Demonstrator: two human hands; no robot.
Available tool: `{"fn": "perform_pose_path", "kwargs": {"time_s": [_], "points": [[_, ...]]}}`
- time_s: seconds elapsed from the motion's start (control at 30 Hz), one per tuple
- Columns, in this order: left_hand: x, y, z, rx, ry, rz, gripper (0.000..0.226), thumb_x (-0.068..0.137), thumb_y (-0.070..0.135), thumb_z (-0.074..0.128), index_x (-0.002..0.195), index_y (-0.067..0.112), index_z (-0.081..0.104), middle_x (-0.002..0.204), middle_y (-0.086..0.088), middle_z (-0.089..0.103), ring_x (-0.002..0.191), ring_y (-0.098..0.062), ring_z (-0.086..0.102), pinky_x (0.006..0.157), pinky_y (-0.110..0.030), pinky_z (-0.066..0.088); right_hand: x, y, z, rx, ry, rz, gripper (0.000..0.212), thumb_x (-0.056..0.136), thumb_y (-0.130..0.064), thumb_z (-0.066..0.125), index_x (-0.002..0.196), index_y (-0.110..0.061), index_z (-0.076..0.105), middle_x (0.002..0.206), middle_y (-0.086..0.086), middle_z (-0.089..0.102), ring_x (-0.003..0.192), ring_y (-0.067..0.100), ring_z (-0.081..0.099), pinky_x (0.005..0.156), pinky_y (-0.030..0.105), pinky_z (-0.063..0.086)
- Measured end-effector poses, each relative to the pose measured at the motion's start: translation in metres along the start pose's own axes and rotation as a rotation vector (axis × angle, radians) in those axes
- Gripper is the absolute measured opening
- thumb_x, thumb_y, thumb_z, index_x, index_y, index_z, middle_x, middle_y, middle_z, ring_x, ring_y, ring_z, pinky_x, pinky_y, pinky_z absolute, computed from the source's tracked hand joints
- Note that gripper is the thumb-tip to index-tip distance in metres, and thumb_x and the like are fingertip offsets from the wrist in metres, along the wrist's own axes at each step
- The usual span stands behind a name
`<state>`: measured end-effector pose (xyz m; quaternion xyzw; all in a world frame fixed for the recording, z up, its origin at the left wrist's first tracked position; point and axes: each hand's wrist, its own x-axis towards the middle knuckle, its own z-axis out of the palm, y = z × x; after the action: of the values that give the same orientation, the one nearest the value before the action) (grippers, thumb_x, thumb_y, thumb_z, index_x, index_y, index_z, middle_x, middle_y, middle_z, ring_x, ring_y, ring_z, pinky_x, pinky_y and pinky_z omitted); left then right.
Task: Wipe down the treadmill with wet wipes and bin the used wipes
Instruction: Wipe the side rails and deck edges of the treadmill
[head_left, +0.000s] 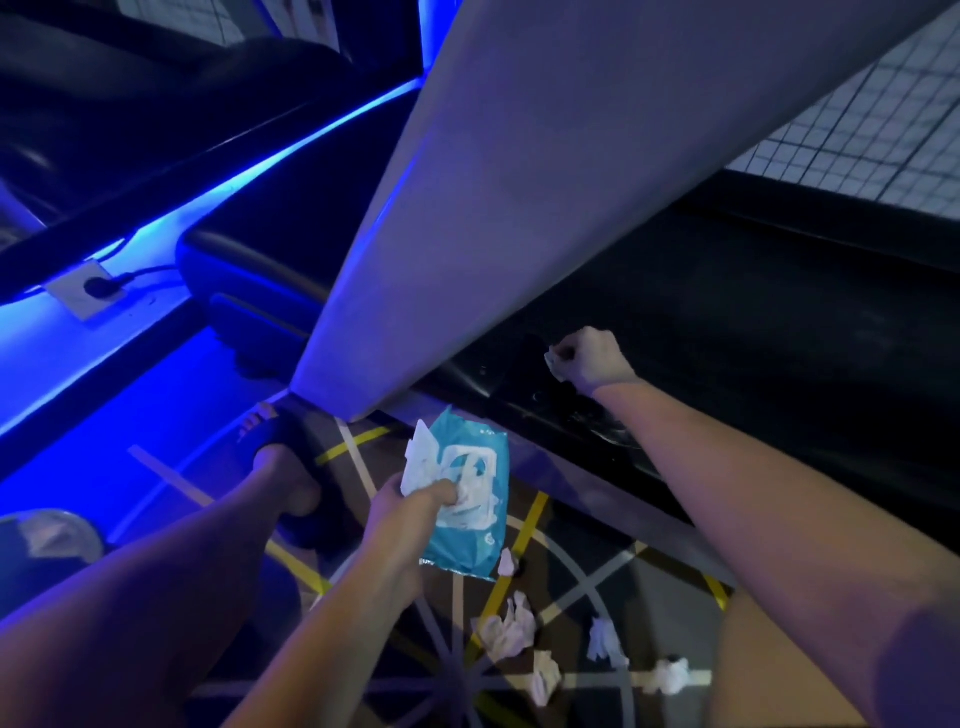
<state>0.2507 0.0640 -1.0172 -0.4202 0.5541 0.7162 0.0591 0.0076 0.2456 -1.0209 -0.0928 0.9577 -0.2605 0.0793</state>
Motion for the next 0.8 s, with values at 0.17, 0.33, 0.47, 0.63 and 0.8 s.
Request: {"fn": "perform_pose_path", "kwargs": {"time_s": [0.17, 0.33, 0.47, 0.63, 0.8], "points": [[-0.003, 0.003, 0.01, -0.001, -0.008, 0.003, 0.046, 0.093, 0.007, 0.072, 0.138, 0.011, 0.062, 0.111, -0.013, 0.078, 0.076, -0.026, 0.08, 0.052, -0.03, 0.059, -0.014, 0.016, -0.013, -0.174, -0.155, -0.094, 0.02, 0.088, -0.026, 0.066, 0.08, -0.011, 0.076, 0.079, 0.006, 0.067, 0.076, 0.022, 0.064, 0.065, 0.028, 0.047], [-0.006, 0.001, 0.01, 0.0, 0.002, -0.007, 0.043, 0.093, 0.005, 0.071, 0.136, 0.01, 0.063, 0.108, -0.013, 0.079, 0.075, -0.027, 0.08, 0.051, -0.03, 0.058, -0.026, 0.024, -0.019, -0.288, -0.213, -0.247, 0.017, 0.088, -0.03, 0.068, 0.09, -0.016, 0.078, 0.088, -0.004, 0.056, 0.084, 0.018, 0.06, 0.072, 0.021, 0.04], [-0.007, 0.001, 0.008, 0.007, 0.004, 0.0, 0.037, 0.094, 0.005, 0.07, 0.13, 0.011, 0.065, 0.105, -0.012, 0.08, 0.081, -0.028, 0.079, 0.053, -0.029, 0.058, -0.028, 0.019, -0.039, -0.321, -0.336, -0.241, 0.015, 0.088, -0.032, 0.069, 0.093, -0.021, 0.079, 0.084, -0.002, 0.069, 0.08, 0.014, 0.062, 0.075, 0.026, 0.049], [-0.002, -0.001, 0.005, 0.021, 0.002, -0.004, 0.044, 0.093, 0.011, 0.073, 0.135, 0.014, 0.062, 0.113, -0.011, 0.078, 0.091, -0.029, 0.078, 0.062, -0.032, 0.058, -0.016, 0.015, -0.047, -0.054, -0.099, -0.108, 0.011, 0.087, -0.025, 0.069, 0.093, -0.024, 0.079, 0.084, -0.006, 0.07, 0.08, 0.009, 0.063, 0.071, 0.02, 0.042], [0.004, -0.004, -0.001, 0.0, -0.001, 0.003, 0.042, 0.092, 0.008, 0.072, 0.132, 0.015, 0.062, 0.109, -0.01, 0.079, 0.086, -0.029, 0.08, 0.06, -0.033, 0.06, -0.001, 0.013, -0.024, 0.161, 0.086, -0.061, 0.015, 0.095, -0.025, 0.067, 0.09, -0.015, 0.078, 0.076, -0.004, 0.068, 0.069, 0.003, 0.059, 0.058, 0.004, 0.036]]}}
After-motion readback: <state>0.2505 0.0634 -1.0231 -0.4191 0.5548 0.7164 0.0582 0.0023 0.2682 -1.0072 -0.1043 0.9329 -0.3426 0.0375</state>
